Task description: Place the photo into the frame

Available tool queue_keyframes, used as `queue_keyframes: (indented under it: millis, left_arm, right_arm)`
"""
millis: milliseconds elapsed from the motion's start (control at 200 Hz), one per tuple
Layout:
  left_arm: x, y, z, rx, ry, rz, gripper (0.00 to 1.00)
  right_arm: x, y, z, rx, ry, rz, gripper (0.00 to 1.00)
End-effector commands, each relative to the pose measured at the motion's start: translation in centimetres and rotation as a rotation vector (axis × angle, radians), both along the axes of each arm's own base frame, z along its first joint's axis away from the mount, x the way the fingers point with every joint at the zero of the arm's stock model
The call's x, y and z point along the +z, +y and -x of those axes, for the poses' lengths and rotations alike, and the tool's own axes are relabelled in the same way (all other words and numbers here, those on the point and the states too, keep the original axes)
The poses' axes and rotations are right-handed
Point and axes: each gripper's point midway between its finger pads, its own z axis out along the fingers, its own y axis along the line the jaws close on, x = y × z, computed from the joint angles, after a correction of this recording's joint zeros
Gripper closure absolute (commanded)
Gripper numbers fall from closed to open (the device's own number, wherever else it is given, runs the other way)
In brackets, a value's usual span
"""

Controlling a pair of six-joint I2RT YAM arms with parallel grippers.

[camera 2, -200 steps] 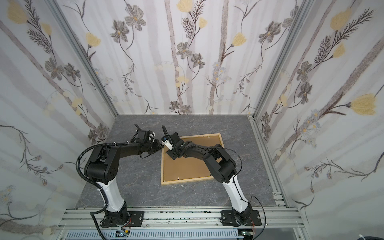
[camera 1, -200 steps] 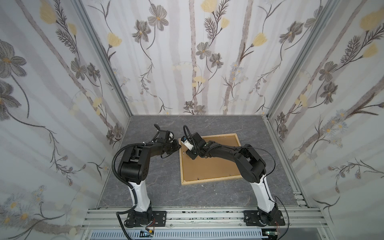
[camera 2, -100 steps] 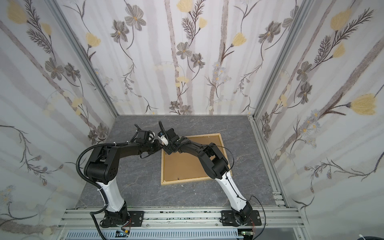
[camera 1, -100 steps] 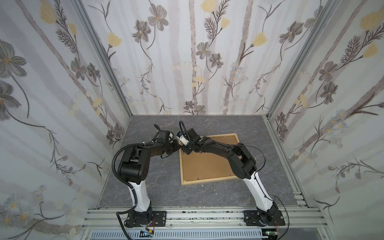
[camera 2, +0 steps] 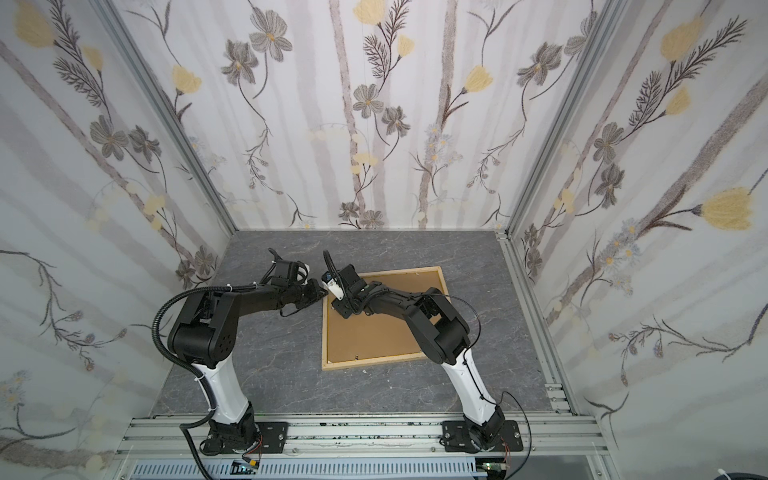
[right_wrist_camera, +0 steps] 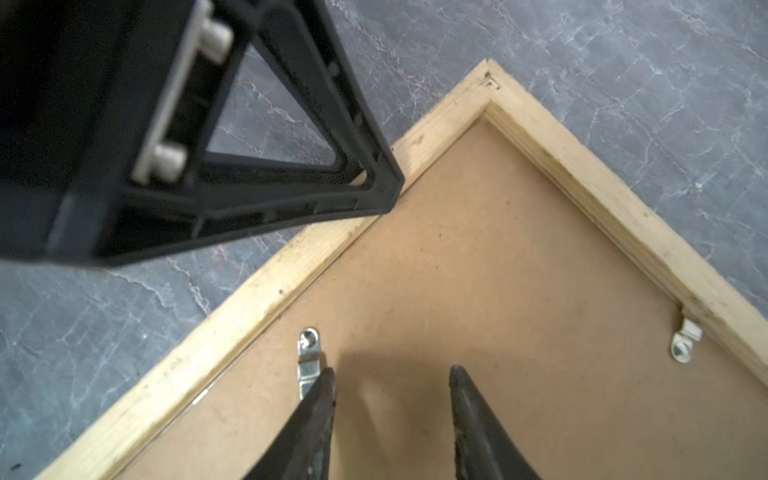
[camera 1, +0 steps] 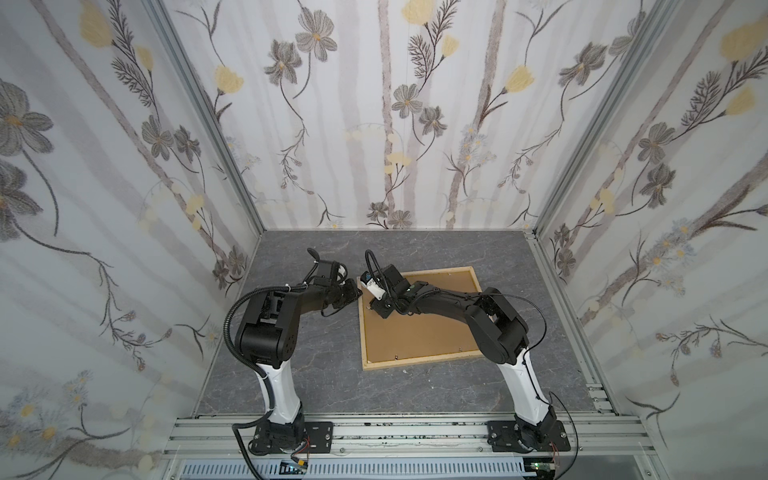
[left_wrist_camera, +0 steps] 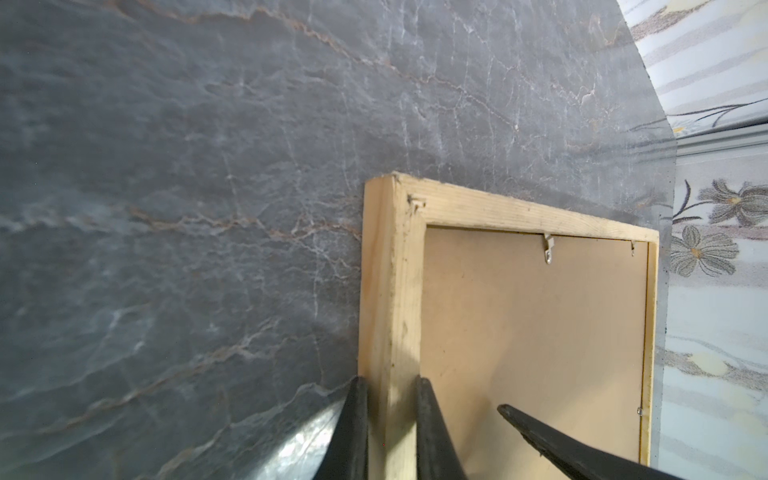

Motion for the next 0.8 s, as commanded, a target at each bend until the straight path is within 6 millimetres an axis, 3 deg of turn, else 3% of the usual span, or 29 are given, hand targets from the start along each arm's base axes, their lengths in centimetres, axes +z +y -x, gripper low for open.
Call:
queue_keyframes:
  millis: [0, 445, 550, 575, 794]
  left_arm:
    - [-2.2, 1.2, 1.8, 0.046, 0.118, -0.042, 0.97]
    - [-2.1, 1.2, 2.1, 0.044, 0.120, -0.045, 0.97]
    - [-2.3, 1.1, 2.1, 0.044, 0.121, -0.040, 0.97]
    - [-2.3, 1.1, 2.1, 0.045, 0.122, -0.039, 0.97]
    - [-2.5, 1.0, 2.2, 0.043, 0.127, -0.038, 0.97]
  right_arm:
    - [-1.1, -1.3, 1.0, 0.006, 0.033, 0.068, 0.55]
    - [-1.0, 0.4, 0.9, 0.064, 0.054, 0.038, 0.54]
    - [-1.1, 0.6, 1.5, 0.097, 0.070, 0.033, 0.54]
    - [-1.2, 1.7, 2.9, 0.136, 0.073, 0.032, 0.54]
    - [-1.0, 3.0, 4.3, 0.202, 0.083, 0.012, 0.54]
